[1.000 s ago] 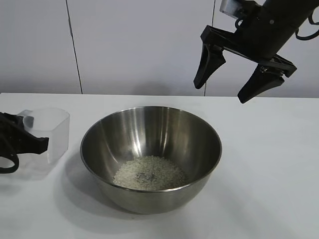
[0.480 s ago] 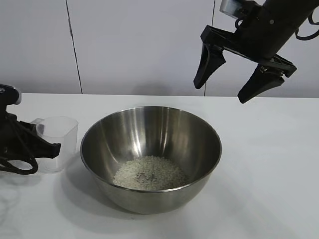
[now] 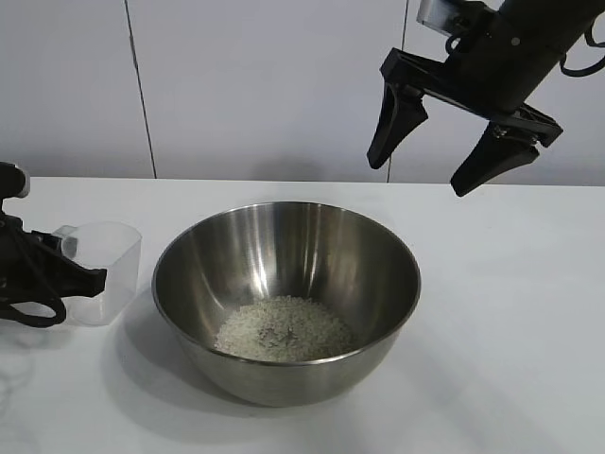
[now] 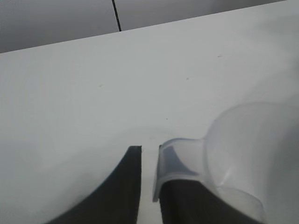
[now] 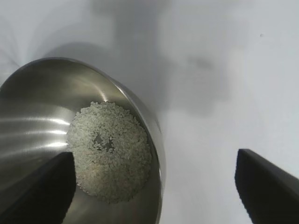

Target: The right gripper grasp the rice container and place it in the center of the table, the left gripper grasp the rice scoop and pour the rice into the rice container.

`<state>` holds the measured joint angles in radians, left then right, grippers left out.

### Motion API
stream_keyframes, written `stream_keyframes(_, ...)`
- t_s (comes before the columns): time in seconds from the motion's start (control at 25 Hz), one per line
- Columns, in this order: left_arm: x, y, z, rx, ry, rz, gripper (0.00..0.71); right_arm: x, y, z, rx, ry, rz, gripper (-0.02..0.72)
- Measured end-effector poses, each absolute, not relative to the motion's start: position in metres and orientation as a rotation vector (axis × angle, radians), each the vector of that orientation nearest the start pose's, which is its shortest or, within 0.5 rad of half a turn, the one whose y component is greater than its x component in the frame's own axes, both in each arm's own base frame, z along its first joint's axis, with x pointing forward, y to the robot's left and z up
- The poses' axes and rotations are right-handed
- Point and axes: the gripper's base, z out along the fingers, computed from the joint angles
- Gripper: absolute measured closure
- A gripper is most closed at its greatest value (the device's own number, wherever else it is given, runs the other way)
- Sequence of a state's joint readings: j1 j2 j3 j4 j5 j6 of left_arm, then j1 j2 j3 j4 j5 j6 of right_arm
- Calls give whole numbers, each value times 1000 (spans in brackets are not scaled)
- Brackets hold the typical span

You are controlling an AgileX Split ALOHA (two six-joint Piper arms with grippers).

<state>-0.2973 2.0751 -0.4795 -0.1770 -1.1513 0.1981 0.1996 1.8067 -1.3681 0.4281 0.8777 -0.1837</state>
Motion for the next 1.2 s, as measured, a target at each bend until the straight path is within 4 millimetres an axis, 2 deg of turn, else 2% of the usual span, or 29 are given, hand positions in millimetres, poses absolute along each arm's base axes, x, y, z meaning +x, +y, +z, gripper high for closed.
stream_keyframes(0.16,279,-70,69,302,1919,43,564,365,104,243,-230,2761,531,65)
stream_keyframes(0.28,269,-67,65,312,1956,48,552,364,104,243,-232,2765,533,65)
stream_keyframes(0.36,262,-65,62,318,1979,52,518,364,104,243,-233,2767,533,65)
stream_keyframes(0.44,257,-63,60,323,1997,55,445,364,104,243,-234,2771,534,65)
stream_keyframes(0.64,250,-61,58,331,2022,58,156,364,104,243,-234,2771,534,65)
stream_keyframes(0.72,246,-60,57,334,2035,61,95,364,104,243,-234,2771,534,65)
stream_keyframes(0.8,239,-58,56,338,2055,62,68,364,104,243,-235,2772,535,65)
stream_keyframes(1.0,222,-53,61,344,2081,62,53,364,104,242,-235,2773,535,65)
stream_keyframes(1.2,214,-51,88,316,1996,46,53,364,104,242,-235,2773,535,65)
